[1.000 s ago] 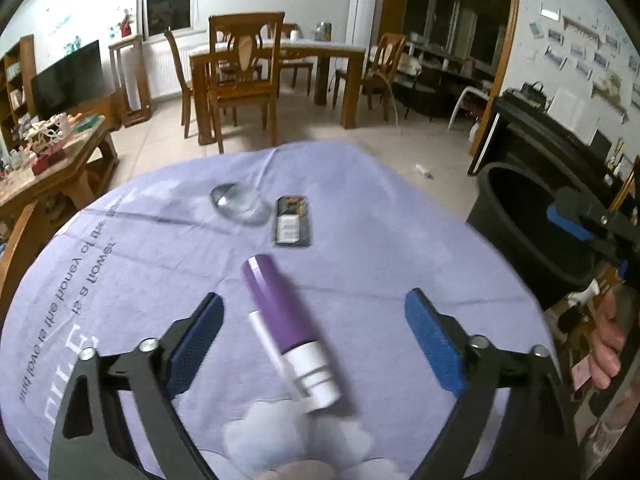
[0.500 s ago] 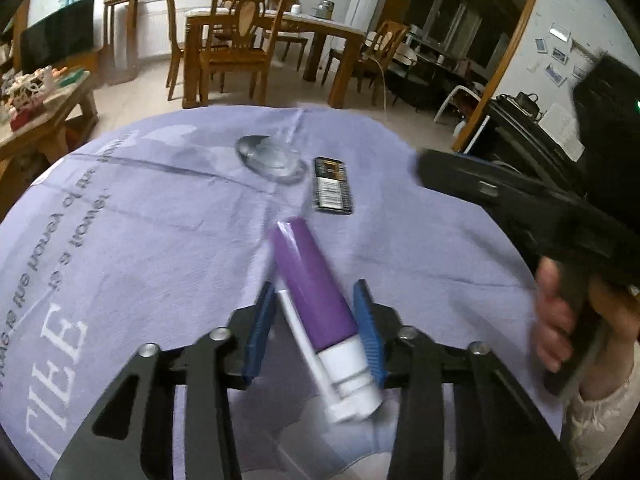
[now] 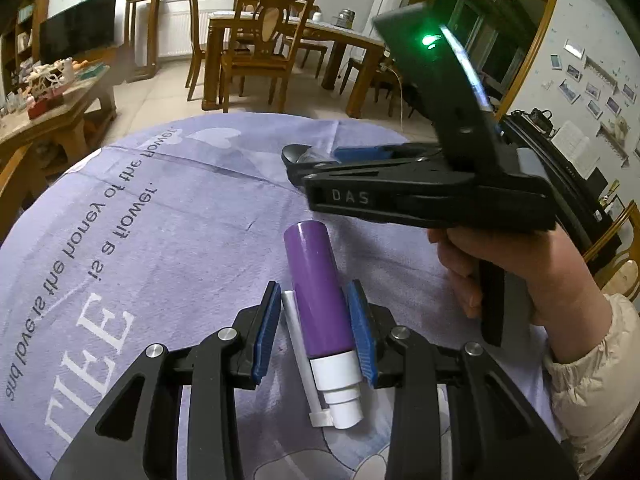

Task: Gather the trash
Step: 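Grasp the purple tube with the left gripper while the right grasps the glass bottle, then carry the purple tube and glass bottle to the bin and release both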

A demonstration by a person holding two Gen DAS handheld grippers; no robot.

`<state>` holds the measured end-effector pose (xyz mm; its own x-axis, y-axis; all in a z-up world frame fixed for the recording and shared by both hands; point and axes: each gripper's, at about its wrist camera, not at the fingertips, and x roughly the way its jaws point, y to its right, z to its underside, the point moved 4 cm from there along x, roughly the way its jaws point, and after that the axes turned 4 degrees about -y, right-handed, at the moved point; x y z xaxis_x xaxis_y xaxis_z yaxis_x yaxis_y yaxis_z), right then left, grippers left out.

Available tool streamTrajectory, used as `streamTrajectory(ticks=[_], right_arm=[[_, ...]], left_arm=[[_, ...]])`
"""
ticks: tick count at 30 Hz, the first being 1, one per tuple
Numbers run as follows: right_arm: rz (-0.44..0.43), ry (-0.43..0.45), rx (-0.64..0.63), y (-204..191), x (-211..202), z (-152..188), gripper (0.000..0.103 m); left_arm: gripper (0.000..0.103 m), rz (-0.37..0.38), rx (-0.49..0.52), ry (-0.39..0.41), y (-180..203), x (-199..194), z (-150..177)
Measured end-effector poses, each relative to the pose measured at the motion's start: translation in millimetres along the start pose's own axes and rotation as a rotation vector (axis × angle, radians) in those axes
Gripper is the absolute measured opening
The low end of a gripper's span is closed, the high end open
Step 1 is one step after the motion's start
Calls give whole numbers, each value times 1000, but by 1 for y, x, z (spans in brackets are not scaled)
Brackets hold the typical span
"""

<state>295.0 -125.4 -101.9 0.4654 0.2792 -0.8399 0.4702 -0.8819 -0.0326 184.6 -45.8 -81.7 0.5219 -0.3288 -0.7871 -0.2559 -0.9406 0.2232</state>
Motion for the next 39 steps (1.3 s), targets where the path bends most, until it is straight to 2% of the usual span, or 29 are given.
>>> streamTrajectory(ticks=[6, 8, 13, 18, 24, 29, 35, 39], right_arm=[[-27, 25, 16, 3, -12, 6, 42], [-59, 63, 59, 11, -32, 12, 42], [-159, 181, 191, 35, -94, 42, 42], [-177, 280, 282, 63, -155, 86, 42], [-146, 375, 396, 116, -217, 151, 42], [-70, 459, 482, 162, -259, 200, 42], [10, 531, 628, 232, -295, 260, 42], [58, 549, 712, 272, -304, 296, 42]], left_arm=[[35, 18, -16, 25, -6, -4, 0], [35, 34, -19, 41, -6, -6, -3], [34, 93, 16, 143, 3, -21, -8], [33, 139, 43, 164, 25, -22, -9], [32, 185, 99, 168, 64, -25, -12], [31, 227, 146, 177, 110, -26, -22], [31, 301, 247, 184, 190, -14, -38], [30, 360, 295, 173, 237, 5, -46]])
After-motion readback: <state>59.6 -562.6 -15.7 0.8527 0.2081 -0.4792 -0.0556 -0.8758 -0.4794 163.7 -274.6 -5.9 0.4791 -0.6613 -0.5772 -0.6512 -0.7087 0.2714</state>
